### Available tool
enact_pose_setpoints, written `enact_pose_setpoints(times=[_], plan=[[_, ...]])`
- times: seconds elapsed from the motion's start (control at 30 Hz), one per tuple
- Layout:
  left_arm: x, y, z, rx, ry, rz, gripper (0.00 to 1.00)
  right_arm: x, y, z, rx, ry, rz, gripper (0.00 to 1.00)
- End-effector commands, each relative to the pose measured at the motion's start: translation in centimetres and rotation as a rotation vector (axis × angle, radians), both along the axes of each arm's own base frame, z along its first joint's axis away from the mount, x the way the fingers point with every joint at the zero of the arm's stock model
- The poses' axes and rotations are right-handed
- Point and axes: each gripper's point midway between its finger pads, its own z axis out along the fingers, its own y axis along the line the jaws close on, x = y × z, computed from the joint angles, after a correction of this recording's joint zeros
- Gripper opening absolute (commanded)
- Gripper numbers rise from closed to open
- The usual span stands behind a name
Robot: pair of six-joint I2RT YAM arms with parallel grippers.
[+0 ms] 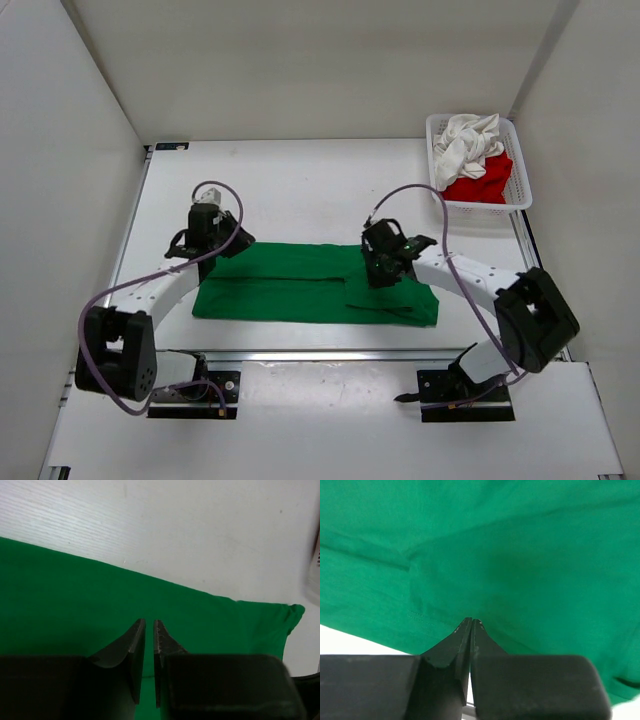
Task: Fold and stack the t-shirts
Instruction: Fold the other side of the tshirt into a rectangle, then rotate the tshirt 90 degrees
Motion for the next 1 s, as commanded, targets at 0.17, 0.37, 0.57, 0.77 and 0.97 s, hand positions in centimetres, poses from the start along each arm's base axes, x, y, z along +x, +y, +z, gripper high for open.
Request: enact_pose_setpoints(times=[0.17, 0.37, 0.57, 0.77, 0.97], plan=[[-1.1, 1.8, -5.8, -0.211, 0.117, 0.088, 0.21, -2.7, 0.0, -2.7, 0.039, 0.023, -0.099, 0.00], [-2.8, 5.6, -8.2, -0.360, 0.175, 0.227, 0.20, -2.5, -0.9, -0.6, 0.161, 0.030, -0.135, 0.05], [-2.8, 7.1, -6.0, -0.417, 0.074, 0.318, 0.20, 3.5, -3.4, 3.2, 0.279, -0.098, -0.265, 0.14], [-0.6, 3.7, 0.8, -0.309, -0.077, 0.129, 0.23, 8.5, -2.9, -0.6, 0.225, -0.057, -0.306, 0.00], [-3.1, -4.5, 1.6, -0.259, -0.060, -0.165, 0.23, 13.6, -1.5, -4.8, 0.161, 0.016, -0.318, 0.00]])
